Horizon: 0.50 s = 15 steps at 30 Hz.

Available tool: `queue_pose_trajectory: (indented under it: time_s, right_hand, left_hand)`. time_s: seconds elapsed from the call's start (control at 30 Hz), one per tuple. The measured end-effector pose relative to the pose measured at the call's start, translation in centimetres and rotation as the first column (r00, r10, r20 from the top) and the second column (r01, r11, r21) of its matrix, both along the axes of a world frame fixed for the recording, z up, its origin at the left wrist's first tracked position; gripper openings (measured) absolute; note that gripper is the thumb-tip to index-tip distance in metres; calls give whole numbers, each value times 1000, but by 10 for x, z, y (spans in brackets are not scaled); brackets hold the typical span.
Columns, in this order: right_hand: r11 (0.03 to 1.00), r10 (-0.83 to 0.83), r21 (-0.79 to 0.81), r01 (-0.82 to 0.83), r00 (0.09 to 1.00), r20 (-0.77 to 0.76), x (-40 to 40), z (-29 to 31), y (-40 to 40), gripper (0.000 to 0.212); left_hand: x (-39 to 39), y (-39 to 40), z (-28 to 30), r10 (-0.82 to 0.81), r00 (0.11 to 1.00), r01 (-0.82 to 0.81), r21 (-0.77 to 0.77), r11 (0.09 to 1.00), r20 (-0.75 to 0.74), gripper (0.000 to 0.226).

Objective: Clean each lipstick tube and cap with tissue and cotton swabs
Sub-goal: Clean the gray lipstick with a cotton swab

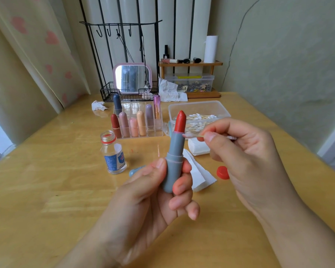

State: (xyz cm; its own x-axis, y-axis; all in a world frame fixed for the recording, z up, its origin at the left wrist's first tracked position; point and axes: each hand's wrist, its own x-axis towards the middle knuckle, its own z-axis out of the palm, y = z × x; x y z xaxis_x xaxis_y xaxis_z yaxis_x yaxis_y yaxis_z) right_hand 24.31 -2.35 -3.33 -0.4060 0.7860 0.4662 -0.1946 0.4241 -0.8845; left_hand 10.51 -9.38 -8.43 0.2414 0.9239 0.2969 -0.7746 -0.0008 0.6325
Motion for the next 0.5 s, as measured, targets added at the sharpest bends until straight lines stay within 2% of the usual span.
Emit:
queue_pose_trajectory:
  time_s: [0.13, 0.33, 0.5]
  right_hand:
    - [999, 37, 14, -37, 999, -14, -2, 0, -2, 14]
    - [995, 76, 58, -75, 997, -4, -2, 1, -7, 11]
    - [997, 14, 70, -14, 1000, 4, -1, 0, -5, 11]
  left_hand:
    - [0, -1, 1, -35, 999, 35, -15, 999, 13, 30]
    - [2, -4, 4, 67, 996, -66, 22, 998, -65, 22]
    - [2, -5, 3, 93, 994, -92, 25, 995, -60, 12]
